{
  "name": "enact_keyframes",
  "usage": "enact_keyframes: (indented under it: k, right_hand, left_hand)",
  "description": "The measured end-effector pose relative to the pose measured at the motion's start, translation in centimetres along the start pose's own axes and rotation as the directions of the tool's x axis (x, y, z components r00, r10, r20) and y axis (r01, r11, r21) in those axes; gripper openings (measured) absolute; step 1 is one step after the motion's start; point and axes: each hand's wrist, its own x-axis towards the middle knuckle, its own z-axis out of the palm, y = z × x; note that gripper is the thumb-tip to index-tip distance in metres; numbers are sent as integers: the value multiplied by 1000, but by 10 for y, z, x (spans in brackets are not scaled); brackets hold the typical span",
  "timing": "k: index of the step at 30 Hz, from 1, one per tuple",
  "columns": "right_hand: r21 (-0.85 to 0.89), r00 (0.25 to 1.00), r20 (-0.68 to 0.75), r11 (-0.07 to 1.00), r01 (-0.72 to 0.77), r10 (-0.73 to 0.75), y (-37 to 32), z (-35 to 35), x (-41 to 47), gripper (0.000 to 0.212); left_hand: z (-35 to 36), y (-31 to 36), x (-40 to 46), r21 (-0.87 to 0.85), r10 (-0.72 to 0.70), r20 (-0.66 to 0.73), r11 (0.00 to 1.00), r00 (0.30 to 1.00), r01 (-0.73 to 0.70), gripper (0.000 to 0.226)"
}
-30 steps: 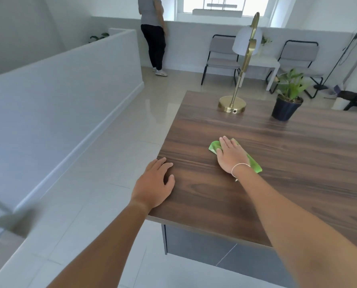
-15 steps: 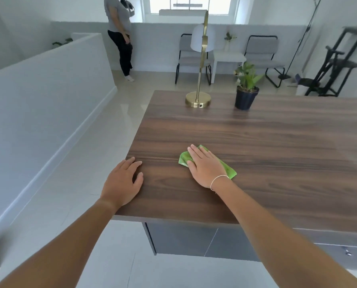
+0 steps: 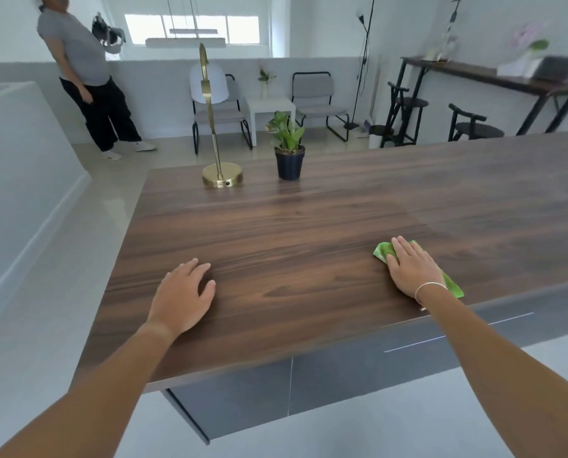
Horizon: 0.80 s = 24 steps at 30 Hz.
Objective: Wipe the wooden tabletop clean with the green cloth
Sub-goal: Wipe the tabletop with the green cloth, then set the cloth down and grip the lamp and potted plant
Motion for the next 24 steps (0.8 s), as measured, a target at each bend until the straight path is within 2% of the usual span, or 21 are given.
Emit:
enact_keyframes:
  k: [6, 13, 24]
  right_hand:
    - [0, 1000, -17, 1000, 10, -10, 6, 3, 9, 54]
    - [147, 999, -15, 988, 50, -48, -3, -9, 44, 56]
    - [358, 958, -22, 892, 275, -287, -85, -29, 130, 59]
  left_hand:
    - [8, 10, 13, -11, -36, 11, 999, 999, 37, 46]
    - [7, 30, 41, -37, -87, -38, 996, 995, 86, 46]
    - [-14, 50, 83, -84, -140, -131, 988, 981, 130, 48]
